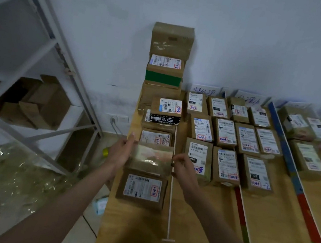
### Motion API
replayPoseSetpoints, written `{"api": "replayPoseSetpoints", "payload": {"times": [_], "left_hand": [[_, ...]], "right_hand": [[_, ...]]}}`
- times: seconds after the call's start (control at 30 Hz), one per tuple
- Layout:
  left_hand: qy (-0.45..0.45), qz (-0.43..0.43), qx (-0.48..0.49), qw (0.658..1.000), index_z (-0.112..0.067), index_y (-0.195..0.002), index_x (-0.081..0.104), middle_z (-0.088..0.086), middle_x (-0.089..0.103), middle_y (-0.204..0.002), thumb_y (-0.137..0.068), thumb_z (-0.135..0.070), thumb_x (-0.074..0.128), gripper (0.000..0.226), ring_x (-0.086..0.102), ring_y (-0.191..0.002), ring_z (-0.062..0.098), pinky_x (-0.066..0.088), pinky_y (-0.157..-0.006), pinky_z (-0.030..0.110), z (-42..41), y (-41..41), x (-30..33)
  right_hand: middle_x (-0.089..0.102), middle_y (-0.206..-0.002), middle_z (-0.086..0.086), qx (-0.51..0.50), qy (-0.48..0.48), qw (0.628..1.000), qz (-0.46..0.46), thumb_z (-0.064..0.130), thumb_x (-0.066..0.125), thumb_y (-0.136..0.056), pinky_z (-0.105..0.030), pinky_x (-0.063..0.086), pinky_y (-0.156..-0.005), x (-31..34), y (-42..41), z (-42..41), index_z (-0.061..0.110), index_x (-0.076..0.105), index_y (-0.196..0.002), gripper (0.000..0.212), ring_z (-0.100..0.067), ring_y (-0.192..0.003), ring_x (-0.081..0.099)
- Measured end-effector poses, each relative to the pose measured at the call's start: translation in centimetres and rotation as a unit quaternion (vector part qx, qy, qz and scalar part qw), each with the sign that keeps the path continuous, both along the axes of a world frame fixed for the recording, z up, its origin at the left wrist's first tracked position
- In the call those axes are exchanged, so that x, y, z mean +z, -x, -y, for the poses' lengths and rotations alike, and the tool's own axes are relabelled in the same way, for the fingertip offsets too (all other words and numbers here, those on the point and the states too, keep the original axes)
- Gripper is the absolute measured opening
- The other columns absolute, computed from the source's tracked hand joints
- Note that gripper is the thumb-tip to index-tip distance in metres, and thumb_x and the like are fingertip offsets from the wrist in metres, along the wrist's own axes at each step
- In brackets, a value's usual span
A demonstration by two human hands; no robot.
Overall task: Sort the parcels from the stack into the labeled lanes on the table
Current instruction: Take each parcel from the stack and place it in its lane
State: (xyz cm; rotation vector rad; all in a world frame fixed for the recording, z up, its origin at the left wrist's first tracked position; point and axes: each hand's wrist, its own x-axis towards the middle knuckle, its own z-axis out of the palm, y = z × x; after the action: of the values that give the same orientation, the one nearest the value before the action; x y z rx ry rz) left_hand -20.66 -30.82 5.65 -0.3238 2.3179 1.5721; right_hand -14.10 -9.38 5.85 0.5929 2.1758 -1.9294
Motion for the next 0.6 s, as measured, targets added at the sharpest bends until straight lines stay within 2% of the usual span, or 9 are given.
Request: {"api": "replayPoseSetpoints", "payload": {"times": [0.1,0.2,0.27,0.37,0.47,0.53,0.6], "left_hand": [[-0.005,0.008,-0.001,1.000,-0.026,-0.107,0.066,-0.003,0.073,-0.102,-0.075,-0.084,0.049,0.069,0.070,-0.095,0.018,0.058,-0.084,0.047,0.1,-0.6,0.8],[0.018,-0.009,-0.015,1.000,-0.017,-0.115,0.062,-0.002,0.068,-0.104,-0.092,-0.046,0.063,0.037,0.067,-0.096,0.018,0.058,-0.086,0.042,-0.4,-1.4,1.6],[0.022,-0.020,-0.021,0.999,-0.015,-0.115,0.060,-0.003,0.065,-0.103,-0.094,-0.032,0.064,0.028,0.066,-0.096,0.018,0.058,-0.086,0.041,-0.3,-1.8,1.8],[0.014,-0.040,-0.045,0.998,-0.015,-0.110,0.063,0.000,0.067,-0.105,-0.094,-0.029,0.064,0.021,0.065,-0.098,0.019,0.058,-0.084,0.039,0.4,-2.0,2.2],[0.025,-0.075,-0.091,0.993,-0.015,-0.110,0.065,-0.001,0.065,-0.107,-0.095,-0.024,0.064,0.018,0.061,-0.098,0.013,0.050,-0.071,0.020,0.6,-1.5,3.2],[0.042,-0.088,-0.135,0.986,-0.019,-0.112,0.066,-0.002,0.062,-0.112,-0.095,-0.023,0.063,0.018,0.059,-0.100,0.009,0.047,-0.070,0.017,0.6,-0.6,3.9],[0.050,-0.092,-0.174,0.979,-0.026,-0.108,0.066,0.000,0.059,-0.117,-0.095,-0.023,0.063,0.014,0.059,-0.108,0.015,0.051,-0.079,0.023,0.4,0.5,4.3]], "right_hand": [[0.064,-0.114,-0.009,-0.047,0.078,0.996,0.027,0.019,0.045,-0.103,-0.036,0.060,-0.081,0.9,-0.3,0.3,0.009,0.051,-0.110,0.013,-0.022,-0.103,0.066],[0.064,-0.114,-0.008,-0.046,0.089,0.995,0.027,0.022,0.051,-0.102,-0.033,0.061,-0.073,1.4,-0.6,0.6,0.015,0.047,-0.122,0.021,-0.016,-0.096,0.068],[0.064,-0.113,-0.007,-0.043,0.088,0.995,0.024,0.023,0.054,-0.101,-0.028,0.059,-0.066,1.6,-0.8,0.8,0.017,0.044,-0.127,0.028,-0.013,-0.092,0.068],[0.060,-0.121,-0.008,-0.037,0.053,0.998,0.029,0.027,0.059,-0.099,-0.027,0.059,-0.061,2.0,-0.8,0.5,0.014,0.038,-0.142,0.050,-0.012,-0.091,0.068],[0.065,-0.116,-0.006,0.005,0.034,0.997,0.068,0.034,0.064,-0.095,-0.031,0.061,-0.067,2.6,-0.8,-0.2,0.010,0.035,-0.148,0.065,-0.017,-0.093,0.071],[0.072,-0.107,-0.004,0.063,0.003,0.994,0.092,0.040,0.066,-0.092,-0.034,0.062,-0.075,3.2,-0.9,-0.7,0.009,0.043,-0.143,0.064,-0.019,-0.092,0.073],[0.075,-0.103,-0.003,0.133,-0.033,0.986,0.098,0.042,0.066,-0.092,-0.034,0.061,-0.080,3.8,-0.9,-1.1,0.007,0.057,-0.131,0.053,-0.018,-0.090,0.073]]}}
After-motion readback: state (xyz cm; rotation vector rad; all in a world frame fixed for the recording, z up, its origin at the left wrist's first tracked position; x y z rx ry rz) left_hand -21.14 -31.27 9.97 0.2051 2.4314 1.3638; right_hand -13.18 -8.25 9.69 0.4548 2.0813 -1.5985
